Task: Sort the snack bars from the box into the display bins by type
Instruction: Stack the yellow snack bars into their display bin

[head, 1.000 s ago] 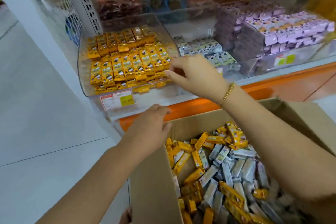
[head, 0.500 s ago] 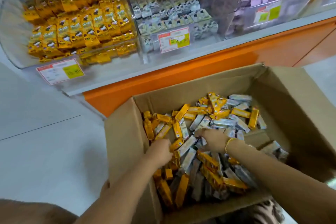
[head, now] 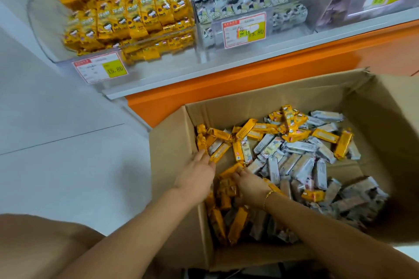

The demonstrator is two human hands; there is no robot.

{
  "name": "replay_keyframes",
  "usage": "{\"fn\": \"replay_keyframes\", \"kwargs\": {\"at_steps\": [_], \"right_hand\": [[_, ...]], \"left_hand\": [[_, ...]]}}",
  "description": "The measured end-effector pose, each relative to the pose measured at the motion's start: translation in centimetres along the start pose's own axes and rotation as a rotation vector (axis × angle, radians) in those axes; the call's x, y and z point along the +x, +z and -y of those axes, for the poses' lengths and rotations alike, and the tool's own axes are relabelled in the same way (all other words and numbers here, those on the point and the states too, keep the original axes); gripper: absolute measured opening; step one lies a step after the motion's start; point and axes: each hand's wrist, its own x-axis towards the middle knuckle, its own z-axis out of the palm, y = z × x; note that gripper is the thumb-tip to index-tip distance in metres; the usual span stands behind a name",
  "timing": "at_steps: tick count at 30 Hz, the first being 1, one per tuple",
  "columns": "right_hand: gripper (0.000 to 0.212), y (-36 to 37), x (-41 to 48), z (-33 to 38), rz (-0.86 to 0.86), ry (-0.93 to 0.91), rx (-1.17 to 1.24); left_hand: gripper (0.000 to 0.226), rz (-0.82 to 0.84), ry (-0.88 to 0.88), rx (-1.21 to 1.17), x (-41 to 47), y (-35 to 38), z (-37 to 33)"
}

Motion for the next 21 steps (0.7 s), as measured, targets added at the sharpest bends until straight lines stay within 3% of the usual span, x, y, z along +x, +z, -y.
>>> {"fn": "replay_keyframes", "kwargs": {"at_steps": [4,7,11,16,21], "right_hand": [[0.073,-5.7,-0.6,-1.0,-0.156,0.007,0.12],[0.064,-11.8,-2.4,-0.5,-0.434,-0.022,0.259],[0.048,-18.8,-5.9,1.7,-0.841,-0.159,0.409],[0.043,-24.6,-9.8,4.6,-1.161,-0.222,0.443],[0.042,-30.3,-9.4,8.2,-1.352,-0.207,0.373]], "left_hand": [[0.051,-0.082,-0.117,-0.258,-1.0,-4.5,3.8],[0.047,-0.268,-0.167,-0.504,-2.0,-9.4,6.2],[0.045,-0.58,-0.158,-0.59,-3.5,-15.2,9.6],[0.044,-0.914,-0.194,-0.546,-4.9,-19.1,14.5],[0.037,-0.831,-0.342,-0.485,-5.4,-19.6,18.8]]}}
